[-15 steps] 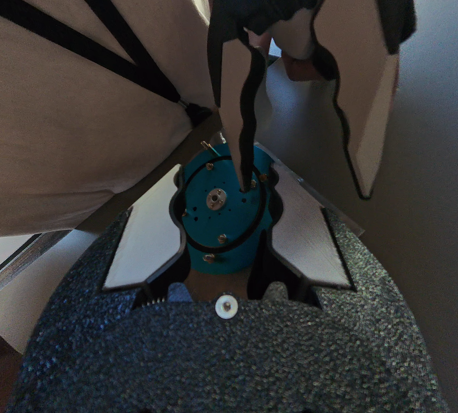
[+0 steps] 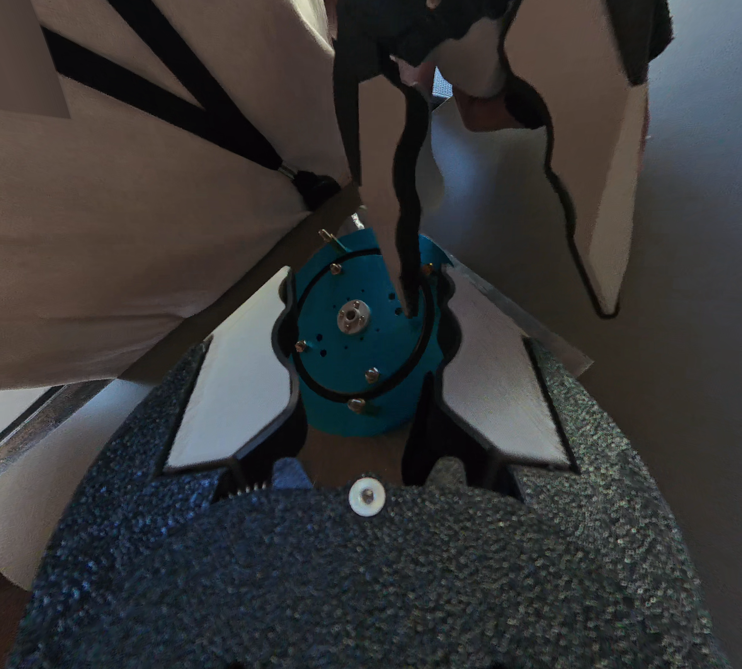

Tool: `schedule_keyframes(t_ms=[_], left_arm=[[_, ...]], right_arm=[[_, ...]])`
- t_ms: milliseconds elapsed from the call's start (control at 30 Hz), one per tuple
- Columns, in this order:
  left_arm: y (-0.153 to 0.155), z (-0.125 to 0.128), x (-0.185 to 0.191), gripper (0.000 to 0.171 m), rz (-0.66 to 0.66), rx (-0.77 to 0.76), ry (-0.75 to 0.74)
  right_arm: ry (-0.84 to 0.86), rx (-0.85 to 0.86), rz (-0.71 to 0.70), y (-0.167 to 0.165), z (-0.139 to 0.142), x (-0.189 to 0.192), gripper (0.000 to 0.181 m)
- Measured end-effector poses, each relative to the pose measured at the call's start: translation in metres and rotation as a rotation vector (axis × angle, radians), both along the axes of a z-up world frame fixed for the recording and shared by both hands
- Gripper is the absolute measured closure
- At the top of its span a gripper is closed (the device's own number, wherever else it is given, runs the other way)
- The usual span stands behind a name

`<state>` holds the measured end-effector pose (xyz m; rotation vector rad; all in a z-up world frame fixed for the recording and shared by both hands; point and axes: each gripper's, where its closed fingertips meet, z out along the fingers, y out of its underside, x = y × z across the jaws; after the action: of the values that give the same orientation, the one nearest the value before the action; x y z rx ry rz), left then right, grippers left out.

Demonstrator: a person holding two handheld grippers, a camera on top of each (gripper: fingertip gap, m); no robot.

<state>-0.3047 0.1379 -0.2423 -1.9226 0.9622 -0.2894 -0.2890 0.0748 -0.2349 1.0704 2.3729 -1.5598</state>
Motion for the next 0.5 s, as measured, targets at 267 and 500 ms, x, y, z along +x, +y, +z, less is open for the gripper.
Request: schedule_keyframes(t_ms=[267, 500], left_arm=[[-0.014, 0.006, -0.012, 0.101, 0.029, -0.014, -0.018], [-0.010, -0.007, -0.016, 0.100, 0.041, -0.025, 0.017]], right_arm=[[0.032, 0.032, -0.022, 0.011, 0.002, 0.002, 0.111], [-0.006, 0.024, 0.010, 0.003, -0.004, 0.001, 0.112]])
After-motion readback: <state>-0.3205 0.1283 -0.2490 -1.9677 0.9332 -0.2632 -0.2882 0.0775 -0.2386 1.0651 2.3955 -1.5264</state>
